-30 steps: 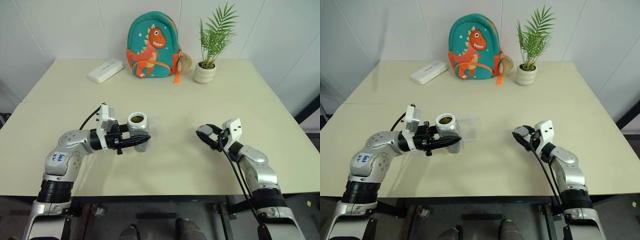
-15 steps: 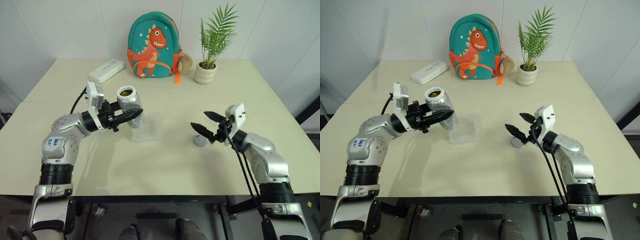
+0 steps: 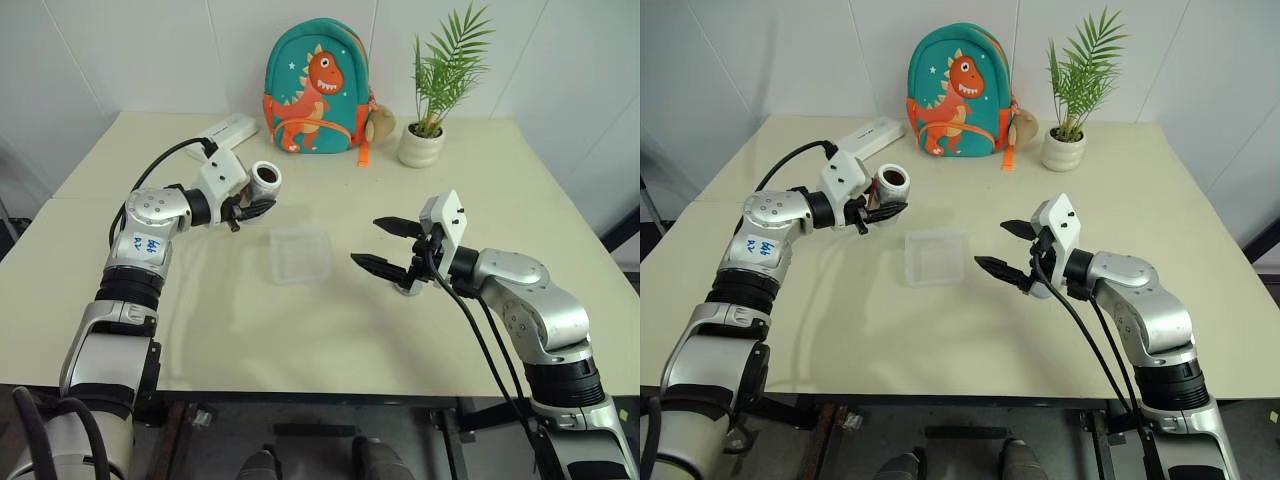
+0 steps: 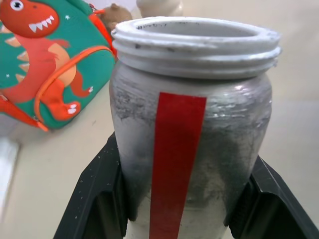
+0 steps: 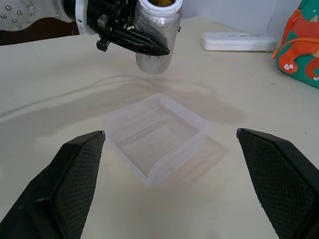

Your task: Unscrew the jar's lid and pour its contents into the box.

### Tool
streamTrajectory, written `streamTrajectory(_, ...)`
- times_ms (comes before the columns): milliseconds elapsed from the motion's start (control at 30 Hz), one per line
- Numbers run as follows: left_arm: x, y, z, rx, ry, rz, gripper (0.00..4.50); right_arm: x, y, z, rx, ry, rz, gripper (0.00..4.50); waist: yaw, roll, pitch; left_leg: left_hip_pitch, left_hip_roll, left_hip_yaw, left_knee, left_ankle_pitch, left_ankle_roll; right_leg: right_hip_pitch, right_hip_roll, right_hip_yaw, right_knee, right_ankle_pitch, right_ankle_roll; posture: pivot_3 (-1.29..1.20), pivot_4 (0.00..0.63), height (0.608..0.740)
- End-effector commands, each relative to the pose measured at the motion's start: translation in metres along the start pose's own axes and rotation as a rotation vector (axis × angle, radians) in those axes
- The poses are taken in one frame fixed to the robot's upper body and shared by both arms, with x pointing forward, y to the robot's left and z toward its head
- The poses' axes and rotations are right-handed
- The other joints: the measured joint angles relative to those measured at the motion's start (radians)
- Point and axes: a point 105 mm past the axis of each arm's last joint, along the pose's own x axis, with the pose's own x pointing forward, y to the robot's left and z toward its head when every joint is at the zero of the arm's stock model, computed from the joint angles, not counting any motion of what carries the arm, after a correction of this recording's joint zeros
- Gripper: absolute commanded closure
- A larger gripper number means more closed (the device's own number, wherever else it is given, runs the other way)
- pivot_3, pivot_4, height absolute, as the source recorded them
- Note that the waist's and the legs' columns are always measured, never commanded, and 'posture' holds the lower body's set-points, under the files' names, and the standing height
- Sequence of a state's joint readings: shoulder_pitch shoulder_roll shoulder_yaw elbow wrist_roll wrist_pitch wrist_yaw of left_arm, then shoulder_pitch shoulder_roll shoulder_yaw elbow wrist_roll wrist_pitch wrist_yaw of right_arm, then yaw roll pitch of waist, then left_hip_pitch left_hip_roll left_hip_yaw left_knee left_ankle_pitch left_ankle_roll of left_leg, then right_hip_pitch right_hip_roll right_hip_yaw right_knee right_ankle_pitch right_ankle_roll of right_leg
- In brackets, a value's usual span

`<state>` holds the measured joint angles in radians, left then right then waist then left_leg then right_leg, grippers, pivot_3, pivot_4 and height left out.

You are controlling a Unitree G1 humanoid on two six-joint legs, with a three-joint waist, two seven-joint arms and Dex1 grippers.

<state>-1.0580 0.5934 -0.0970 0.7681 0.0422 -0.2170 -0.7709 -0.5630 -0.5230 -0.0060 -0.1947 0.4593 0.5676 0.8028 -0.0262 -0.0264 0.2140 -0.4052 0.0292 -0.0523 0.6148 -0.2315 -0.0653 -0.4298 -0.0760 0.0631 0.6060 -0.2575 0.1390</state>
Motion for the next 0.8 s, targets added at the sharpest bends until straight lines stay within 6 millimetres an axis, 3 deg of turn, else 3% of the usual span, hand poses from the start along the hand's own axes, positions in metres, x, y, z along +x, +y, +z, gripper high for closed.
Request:
streamTrajectory(33,0.001,0.016,0.018,0.291,-0.007,0.127,2.53,-0.008,-0.003,0.003,-0.014,-0.030,-0.027,0.04,0.001,0.000,0.000,0.000,0.000,0.000,0.000,0.000,0.000,0.000,0.000,0.000,0.000,0.000,0.000,0.00,0.150,0.740)
streamTrajectory(167,0.008,0.021,0.033,0.657,0.001,0.260,2.53,-0.009,-0.006,-0.006,0.012,-0.024,-0.050,0.04,0.001,0.000,0.000,0.000,0.000,0.000,0.001,0.000,0.000,0.000,0.000,0.000,0.001,0.000,0.000,0.00,0.150,0.740)
streamTrajectory(333,0.015,0.010,0.056,1.388,-0.053,0.337,2.53,-0.006,-0.006,-0.008,0.032,-0.033,-0.054,0.04,-0.001,0.000,0.000,0.000,0.000,0.000,0.001,0.000,0.000,0.000,0.000,0.000,0.001,0.001,0.001,0.00,0.150,0.740)
streamTrajectory(433,0.017,0.013,0.062,1.631,-0.073,0.432,2.53,-0.004,-0.006,-0.008,0.044,-0.045,-0.056,0.04,0.000,0.000,0.000,0.001,0.000,0.001,0.001,0.000,0.000,0.000,0.000,0.000,0.001,0.001,0.001,0.00,0.150,0.740)
streamTrajectory(567,0.023,0.010,0.051,1.800,-0.057,0.407,2.53,-0.002,-0.004,-0.008,0.060,-0.057,-0.058,0.04,-0.002,0.000,0.000,0.001,0.000,0.001,0.001,0.000,0.000,0.000,0.000,0.000,0.001,0.001,0.002,0.00,0.150,0.740)
streamTrajectory(633,0.023,0.008,0.055,1.846,-0.094,0.432,2.53,-0.001,-0.003,-0.008,0.068,-0.060,-0.060,0.04,-0.002,0.000,0.000,0.000,0.000,0.001,0.000,0.000,0.000,-0.001,0.000,0.000,0.002,0.001,0.001,0.00,0.150,0.740)
streamTrajectory(800,0.031,0.003,0.056,1.847,-0.116,0.438,2.53,-0.001,0.001,-0.013,0.092,-0.065,-0.065,0.04,0.002,0.000,0.000,0.000,0.000,0.001,0.000,0.000,0.000,-0.001,0.000,0.000,0.002,0.001,0.002,0.00,0.150,0.740)
